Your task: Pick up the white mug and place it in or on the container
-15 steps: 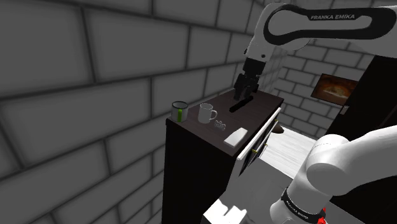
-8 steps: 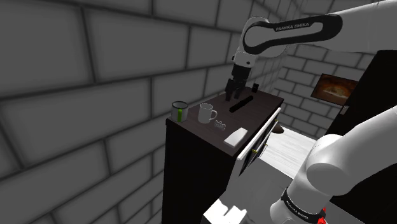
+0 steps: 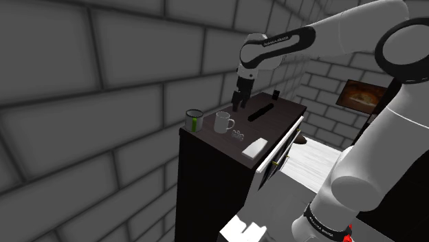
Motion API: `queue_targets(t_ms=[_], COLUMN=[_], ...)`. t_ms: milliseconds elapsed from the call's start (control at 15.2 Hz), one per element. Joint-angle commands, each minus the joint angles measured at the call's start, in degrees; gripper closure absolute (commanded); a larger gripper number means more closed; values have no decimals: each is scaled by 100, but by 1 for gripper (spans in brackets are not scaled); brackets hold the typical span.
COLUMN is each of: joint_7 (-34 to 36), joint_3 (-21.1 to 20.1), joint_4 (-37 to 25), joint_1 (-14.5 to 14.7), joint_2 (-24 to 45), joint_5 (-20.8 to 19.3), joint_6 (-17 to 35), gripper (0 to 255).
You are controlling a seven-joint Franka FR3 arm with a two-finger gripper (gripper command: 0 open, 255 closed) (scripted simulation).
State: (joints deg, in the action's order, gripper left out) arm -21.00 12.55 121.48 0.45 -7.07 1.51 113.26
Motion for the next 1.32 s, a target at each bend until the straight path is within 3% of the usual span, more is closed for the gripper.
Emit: queue_targets(t_ms=[0, 594, 1254], joint_7=[-238, -1030, -1090], joint_3=[69, 119, 88], joint_4=[-333, -2206, -1966], joint_1=[-27, -243, -273], joint_2=[475, 2576, 2849], joint_5=[27, 219, 285], joint_6=[115, 234, 739], gripper=[0, 0, 0])
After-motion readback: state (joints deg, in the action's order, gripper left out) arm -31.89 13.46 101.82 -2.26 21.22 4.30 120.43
